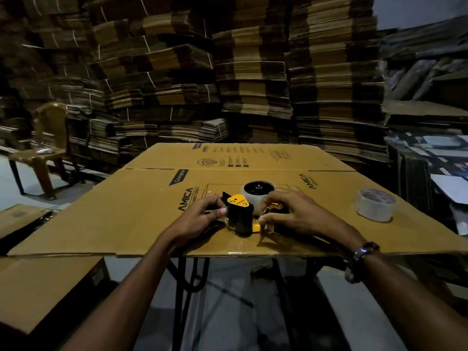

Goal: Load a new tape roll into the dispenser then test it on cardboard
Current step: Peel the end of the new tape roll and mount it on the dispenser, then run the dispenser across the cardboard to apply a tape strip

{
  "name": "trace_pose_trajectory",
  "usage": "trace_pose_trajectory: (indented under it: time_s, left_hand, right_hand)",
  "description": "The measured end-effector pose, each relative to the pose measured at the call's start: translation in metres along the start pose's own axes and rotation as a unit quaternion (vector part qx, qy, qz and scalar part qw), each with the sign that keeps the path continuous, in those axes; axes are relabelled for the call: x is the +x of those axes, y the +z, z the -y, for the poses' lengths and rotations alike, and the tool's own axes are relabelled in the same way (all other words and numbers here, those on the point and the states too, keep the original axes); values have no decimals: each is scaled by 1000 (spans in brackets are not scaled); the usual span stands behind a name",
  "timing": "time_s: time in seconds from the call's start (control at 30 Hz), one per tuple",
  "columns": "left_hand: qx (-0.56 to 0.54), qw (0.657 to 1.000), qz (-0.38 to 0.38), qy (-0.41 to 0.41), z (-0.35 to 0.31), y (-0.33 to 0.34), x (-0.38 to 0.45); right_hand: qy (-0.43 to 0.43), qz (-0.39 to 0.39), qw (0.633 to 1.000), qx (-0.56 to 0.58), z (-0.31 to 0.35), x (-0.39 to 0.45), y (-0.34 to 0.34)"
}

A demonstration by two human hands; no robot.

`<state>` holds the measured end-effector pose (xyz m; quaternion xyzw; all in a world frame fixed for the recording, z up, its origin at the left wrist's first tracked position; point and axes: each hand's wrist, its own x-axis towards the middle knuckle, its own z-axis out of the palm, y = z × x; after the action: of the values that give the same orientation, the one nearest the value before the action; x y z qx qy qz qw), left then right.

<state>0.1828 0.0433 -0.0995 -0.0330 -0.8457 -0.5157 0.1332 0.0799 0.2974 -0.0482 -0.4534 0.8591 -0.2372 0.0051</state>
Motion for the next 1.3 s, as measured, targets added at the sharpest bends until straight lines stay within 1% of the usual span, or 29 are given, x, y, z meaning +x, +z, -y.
trace_pose_trajectory:
  time_s: [0.07,0.13,0.27,0.33,0.4,0.47,0.6,0.67,0.8,0.9,0.97,1.03,1.13,1.2,1.3]
  left_hand:
    - [3,1000,-1,3,0,0,0]
    - [-4,1000,-3,0,-1,0,-1]
    - [-23,1000,-5,-6,-1,0,1]
    - [-17,1000,-3,-1,-1,-1,2]
    - [-12,1000,-1,1,-1,-2,3]
    - [-10,1000,1,6,1,-4,5]
    - [-26,1000,14,-2,1,-9,16]
    - [-27,999,28,-13,1,-15,24]
    - [-44,996,62,-45,5,-29,45]
    - [-22,994,81,-66,7,-42,64]
    - [1,992,91,-84,3,-51,76]
    - [55,988,111,-92,-3,-59,89]
    - [128,972,174,-90,-13,-69,109]
    - [126,964,207,-112,-17,-73,116]
    - [47,962,212,-166,-28,-76,116]
  right_hand:
    - [2,-57,997,-59,6,5,11]
    - [16,-75,994,-73,6,8,15]
    - [52,-26,996,-69,1,9,11]
    - [96,1,990,-103,-5,9,9]
    - [140,11,982,-123,-12,10,7]
    - [159,29,982,-100,-14,12,4]
    - [151,51,987,-17,-13,22,-2]
    - [157,55,986,15,-14,28,-5]
    - [154,93,980,79,-25,46,-10]
    - [156,105,976,113,-34,62,-12]
    - [159,111,973,123,-35,70,-15]
    - [164,109,973,120,-34,77,-18]
    - [168,97,974,113,-34,84,-20]
    - [177,90,975,104,-32,84,-22]
    - [205,93,969,104,-25,79,-30]
